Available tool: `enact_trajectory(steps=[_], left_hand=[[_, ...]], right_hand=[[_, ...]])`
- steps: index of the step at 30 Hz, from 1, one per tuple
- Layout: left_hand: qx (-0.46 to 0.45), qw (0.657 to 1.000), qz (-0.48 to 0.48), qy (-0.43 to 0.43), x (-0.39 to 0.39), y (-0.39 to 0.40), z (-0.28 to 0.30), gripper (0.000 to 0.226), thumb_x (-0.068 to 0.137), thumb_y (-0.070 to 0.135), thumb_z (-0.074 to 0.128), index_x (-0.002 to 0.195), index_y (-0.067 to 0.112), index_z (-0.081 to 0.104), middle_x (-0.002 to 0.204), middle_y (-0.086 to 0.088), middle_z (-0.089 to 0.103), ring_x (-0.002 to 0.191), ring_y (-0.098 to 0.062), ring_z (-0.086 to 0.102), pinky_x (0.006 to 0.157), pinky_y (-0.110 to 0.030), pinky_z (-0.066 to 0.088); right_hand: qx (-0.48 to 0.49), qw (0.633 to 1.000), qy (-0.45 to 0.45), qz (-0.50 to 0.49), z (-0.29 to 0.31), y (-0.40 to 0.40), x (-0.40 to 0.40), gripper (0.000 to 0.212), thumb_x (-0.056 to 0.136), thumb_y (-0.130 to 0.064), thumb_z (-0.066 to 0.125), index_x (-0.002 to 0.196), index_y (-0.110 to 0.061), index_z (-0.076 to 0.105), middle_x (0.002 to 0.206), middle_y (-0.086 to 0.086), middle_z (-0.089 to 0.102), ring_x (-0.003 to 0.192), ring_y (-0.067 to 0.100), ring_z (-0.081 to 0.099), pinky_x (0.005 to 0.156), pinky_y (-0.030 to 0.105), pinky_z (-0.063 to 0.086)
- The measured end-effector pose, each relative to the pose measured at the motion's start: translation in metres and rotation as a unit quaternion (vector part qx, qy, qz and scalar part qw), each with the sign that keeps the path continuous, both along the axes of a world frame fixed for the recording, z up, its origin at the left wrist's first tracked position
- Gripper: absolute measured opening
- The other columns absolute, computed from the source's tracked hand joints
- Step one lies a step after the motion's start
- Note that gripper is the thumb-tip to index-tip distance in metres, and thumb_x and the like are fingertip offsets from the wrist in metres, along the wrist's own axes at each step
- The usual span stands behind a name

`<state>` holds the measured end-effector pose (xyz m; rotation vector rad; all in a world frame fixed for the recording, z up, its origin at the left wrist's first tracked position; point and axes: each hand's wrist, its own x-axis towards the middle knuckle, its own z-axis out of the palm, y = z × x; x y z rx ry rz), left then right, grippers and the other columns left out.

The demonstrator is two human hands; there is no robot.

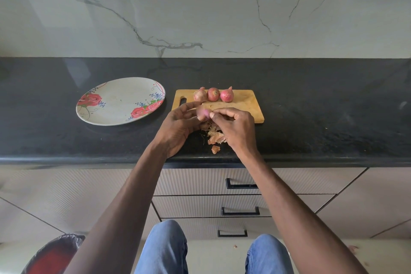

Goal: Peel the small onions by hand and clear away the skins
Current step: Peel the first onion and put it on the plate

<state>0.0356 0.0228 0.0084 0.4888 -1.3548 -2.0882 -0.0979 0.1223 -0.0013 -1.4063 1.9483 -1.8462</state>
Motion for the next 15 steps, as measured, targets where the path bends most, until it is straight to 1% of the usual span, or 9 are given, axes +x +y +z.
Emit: enact_trajectory(steps=[3, 5, 9, 12, 15], left_hand=[[-0.017, 1.000, -0.002, -0.017, 0.0010, -0.0001, -0.0005, 0.042, 0.079, 0.004, 0.070, 0.120, 0.000, 0.063, 0.110, -0.014, 0.073, 0.103, -0.025, 0.070, 0.099, -0.041, 0.055], [-0.022, 1.000, 0.000, -0.021, 0.0013, 0.0002, -0.0005, 0.039, 0.078, 0.004, 0.071, 0.116, 0.001, 0.065, 0.109, -0.014, 0.073, 0.103, -0.025, 0.070, 0.098, -0.040, 0.056], [-0.033, 0.999, 0.009, -0.033, 0.0014, 0.0016, 0.0005, 0.039, 0.079, 0.005, 0.072, 0.117, 0.000, 0.065, 0.110, -0.016, 0.074, 0.104, -0.026, 0.071, 0.093, -0.035, 0.059], [-0.037, 0.999, 0.002, -0.032, 0.0019, 0.0019, 0.0004, 0.038, 0.078, 0.006, 0.073, 0.116, 0.000, 0.067, 0.113, -0.019, 0.072, 0.106, -0.028, 0.070, 0.097, -0.037, 0.057], [-0.040, 0.999, 0.001, -0.035, 0.0019, 0.0016, -0.0004, 0.037, 0.079, 0.006, 0.073, 0.115, 0.000, 0.067, 0.115, -0.021, 0.072, 0.108, -0.030, 0.069, 0.100, -0.040, 0.055]], right_hand=[[0.006, 1.000, -0.009, -0.013, -0.0020, -0.0017, -0.0006, 0.023, 0.084, -0.028, 0.082, 0.095, -0.008, 0.081, 0.085, -0.005, 0.077, 0.083, 0.004, 0.071, 0.073, 0.018, 0.055], [0.005, 1.000, -0.013, -0.014, -0.0015, -0.0013, 0.0010, 0.019, 0.083, -0.026, 0.082, 0.093, -0.010, 0.081, 0.082, -0.008, 0.076, 0.081, 0.003, 0.070, 0.072, 0.017, 0.054], [-0.010, 1.000, 0.006, -0.008, -0.0001, -0.0003, 0.0028, 0.011, 0.084, -0.021, 0.082, 0.086, -0.010, 0.081, 0.076, -0.014, 0.071, 0.077, 0.006, 0.068, 0.069, 0.019, 0.054], [-0.006, 1.000, -0.011, -0.009, -0.0010, -0.0002, 0.0011, 0.009, 0.083, -0.017, 0.080, 0.079, -0.010, 0.079, 0.072, -0.010, 0.070, 0.072, 0.008, 0.067, 0.066, 0.021, 0.053], [0.002, 1.000, -0.014, -0.017, -0.0009, 0.0001, 0.0002, 0.009, 0.083, -0.017, 0.079, 0.078, -0.010, 0.078, 0.071, -0.007, 0.070, 0.070, 0.008, 0.067, 0.062, 0.017, 0.050]])
